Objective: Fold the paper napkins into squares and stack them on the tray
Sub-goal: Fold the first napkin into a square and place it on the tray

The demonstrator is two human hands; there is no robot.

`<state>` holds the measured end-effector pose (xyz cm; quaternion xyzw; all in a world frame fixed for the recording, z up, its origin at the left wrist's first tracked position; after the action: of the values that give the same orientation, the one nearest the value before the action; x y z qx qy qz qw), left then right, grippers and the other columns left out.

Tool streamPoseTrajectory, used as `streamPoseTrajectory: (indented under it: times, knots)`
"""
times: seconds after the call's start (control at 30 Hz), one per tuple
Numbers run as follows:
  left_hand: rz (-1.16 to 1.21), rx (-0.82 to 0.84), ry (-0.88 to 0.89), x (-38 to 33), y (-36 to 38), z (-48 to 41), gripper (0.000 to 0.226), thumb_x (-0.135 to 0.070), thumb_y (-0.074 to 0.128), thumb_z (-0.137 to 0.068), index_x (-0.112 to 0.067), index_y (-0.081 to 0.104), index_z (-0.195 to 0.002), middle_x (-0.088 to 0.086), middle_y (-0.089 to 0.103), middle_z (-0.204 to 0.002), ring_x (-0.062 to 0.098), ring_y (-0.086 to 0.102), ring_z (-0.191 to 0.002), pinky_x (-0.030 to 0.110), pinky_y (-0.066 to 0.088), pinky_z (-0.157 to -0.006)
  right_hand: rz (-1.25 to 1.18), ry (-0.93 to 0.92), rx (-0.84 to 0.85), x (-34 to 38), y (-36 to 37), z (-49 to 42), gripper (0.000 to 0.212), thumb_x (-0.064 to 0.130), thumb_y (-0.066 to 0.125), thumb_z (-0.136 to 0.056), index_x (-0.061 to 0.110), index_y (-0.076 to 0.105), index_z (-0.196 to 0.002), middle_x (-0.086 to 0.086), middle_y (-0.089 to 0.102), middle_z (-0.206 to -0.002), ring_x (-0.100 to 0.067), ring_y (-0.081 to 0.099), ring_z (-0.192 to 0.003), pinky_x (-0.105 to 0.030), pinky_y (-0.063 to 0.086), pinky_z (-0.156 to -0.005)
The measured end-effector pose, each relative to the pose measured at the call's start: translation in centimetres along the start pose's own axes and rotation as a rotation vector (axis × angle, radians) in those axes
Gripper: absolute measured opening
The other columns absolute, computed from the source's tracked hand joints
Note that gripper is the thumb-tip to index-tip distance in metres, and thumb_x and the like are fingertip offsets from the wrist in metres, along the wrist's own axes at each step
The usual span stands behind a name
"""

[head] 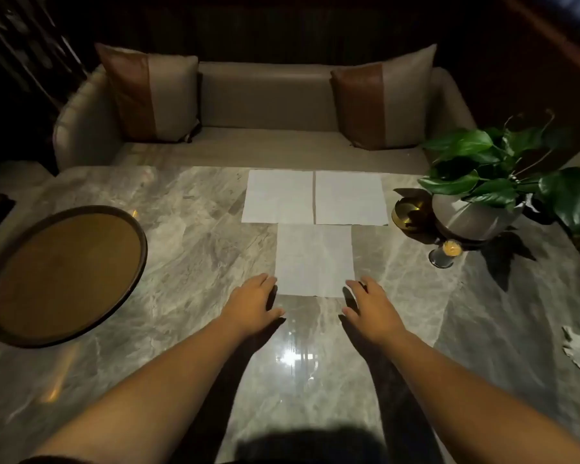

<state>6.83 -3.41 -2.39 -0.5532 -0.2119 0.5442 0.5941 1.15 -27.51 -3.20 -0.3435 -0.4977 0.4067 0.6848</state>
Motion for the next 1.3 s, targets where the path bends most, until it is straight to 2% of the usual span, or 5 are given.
streamPoseTrajectory:
  times: [0.2,0.37,0.53,0.67,1.3]
  knots:
    - [0.167,-0.093,-0.066,0.9,0.7,-2.5,0.069,-0.047,0.071,-0.085,-0.022,0.046,-0.144,0.005,0.028,-0.158,0.023,0.025,-0.146,0.049,0.032,-0.115,-0.042,0.05,-0.039,-1.7,0.0,-2.9,0.059,0.038,0.069,-0.092,0.027,0.047,-0.145,-0.007,0.027,-0.158,-0.028,0.032,-0.144,-0.041,0.035,-0.116]
    - [0.282,-0.183,-0.212,2.6,2.4,-3.2,0.051,-0.041,0.073,-0.085,-0.028,0.057,-0.131,0.008,0.029,-0.159,0.026,0.017,-0.15,0.055,0.023,-0.117,-0.173,0.067,-0.099,-2.9,-0.1,-3.9,0.04,0.034,0.076,-0.087,0.029,0.059,-0.123,-0.005,0.027,-0.158,-0.028,0.027,-0.147,-0.045,0.032,-0.117]
    - [0.34,-0.23,-0.263,3.1,3.7,-2.4,0.041,-0.038,0.073,-0.086,-0.029,0.059,-0.123,0.009,0.026,-0.16,0.028,0.012,-0.151,0.052,0.013,-0.12,-0.251,0.112,-0.119,-3.2,0.9,-3.7,0.029,0.031,0.076,-0.087,0.031,0.058,-0.108,-0.006,0.025,-0.16,-0.029,0.021,-0.149,-0.048,0.025,-0.12]
    - [0.389,-0.27,-0.282,3.0,3.5,-2.3,0.035,-0.035,0.073,-0.086,-0.028,0.06,-0.118,0.009,0.029,-0.159,0.027,0.013,-0.151,0.048,0.011,-0.121,-0.282,0.14,-0.13,-3.2,1.5,-3.4,0.026,0.027,0.075,-0.088,0.029,0.056,-0.106,-0.009,0.023,-0.162,-0.032,0.015,-0.151,-0.055,0.022,-0.12]
    - [0.449,-0.431,-0.376,1.6,3.4,-2.2,0.011,-0.019,0.071,-0.088,-0.024,0.062,-0.093,0.005,0.032,-0.153,0.022,0.018,-0.149,0.051,-0.003,-0.122,-0.367,0.242,-0.259,-3.3,2.2,-3.5,0.017,0.015,0.069,-0.092,0.023,0.058,-0.082,-0.002,0.026,-0.164,-0.026,0.018,-0.151,-0.054,0.022,-0.121]
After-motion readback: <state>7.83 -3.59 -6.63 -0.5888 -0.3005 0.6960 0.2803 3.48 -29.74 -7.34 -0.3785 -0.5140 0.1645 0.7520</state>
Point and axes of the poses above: each hand's wrist, its own z-axis away from the middle knuckle, its own y-axis out of the palm, x = y × z, the point moved 8 cm from there along -z, towards the middle knuckle
